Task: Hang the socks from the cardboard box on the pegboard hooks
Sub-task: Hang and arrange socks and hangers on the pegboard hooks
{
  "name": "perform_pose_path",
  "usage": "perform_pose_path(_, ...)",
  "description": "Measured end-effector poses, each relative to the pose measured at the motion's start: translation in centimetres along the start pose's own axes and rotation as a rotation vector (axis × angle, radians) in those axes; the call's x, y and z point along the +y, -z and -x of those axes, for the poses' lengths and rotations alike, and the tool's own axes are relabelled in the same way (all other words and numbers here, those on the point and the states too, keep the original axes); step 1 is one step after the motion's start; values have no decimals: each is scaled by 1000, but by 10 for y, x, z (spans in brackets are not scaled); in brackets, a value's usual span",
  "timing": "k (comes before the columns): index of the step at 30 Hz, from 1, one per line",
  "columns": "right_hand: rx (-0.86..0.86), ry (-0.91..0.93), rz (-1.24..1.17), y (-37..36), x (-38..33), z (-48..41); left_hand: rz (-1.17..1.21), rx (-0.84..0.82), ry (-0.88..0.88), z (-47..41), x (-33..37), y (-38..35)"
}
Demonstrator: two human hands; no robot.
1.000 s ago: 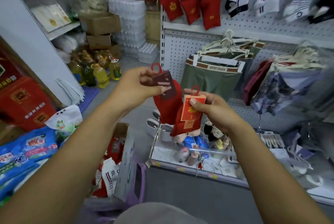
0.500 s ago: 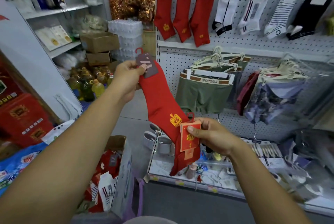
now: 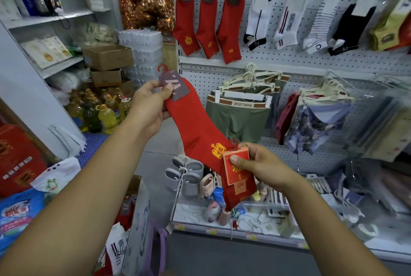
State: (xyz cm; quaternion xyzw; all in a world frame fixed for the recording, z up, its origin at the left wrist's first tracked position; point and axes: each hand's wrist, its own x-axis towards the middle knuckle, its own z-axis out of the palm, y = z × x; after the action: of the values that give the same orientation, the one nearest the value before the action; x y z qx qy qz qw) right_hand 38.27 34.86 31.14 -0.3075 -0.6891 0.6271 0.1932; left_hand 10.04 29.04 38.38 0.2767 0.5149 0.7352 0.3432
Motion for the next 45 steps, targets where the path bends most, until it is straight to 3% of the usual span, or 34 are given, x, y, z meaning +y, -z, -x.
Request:
perform_pose_path(6,39,41,129,12,-34,-31,3,58,-61,-25,18,-7)
perform_pose_path(12,181,92,78,28,-68,-76,-38,48,-134,-75,29,-25)
perform_pose_path(24,403,370,103,72,-185,-218,-246,-43,-332,-234,89,-62)
perform_pose_path(32,381,427,139,87,-232,-312,-343,-36,-472,-350,115,-81)
perform_pose_path(37,363,425,80,96,-232,-348,-423,-21,-471,-400,126,-92)
perform_pose_path(45,379,402,-3,107,-218,-373,-332,38,-424,-435,127,-91)
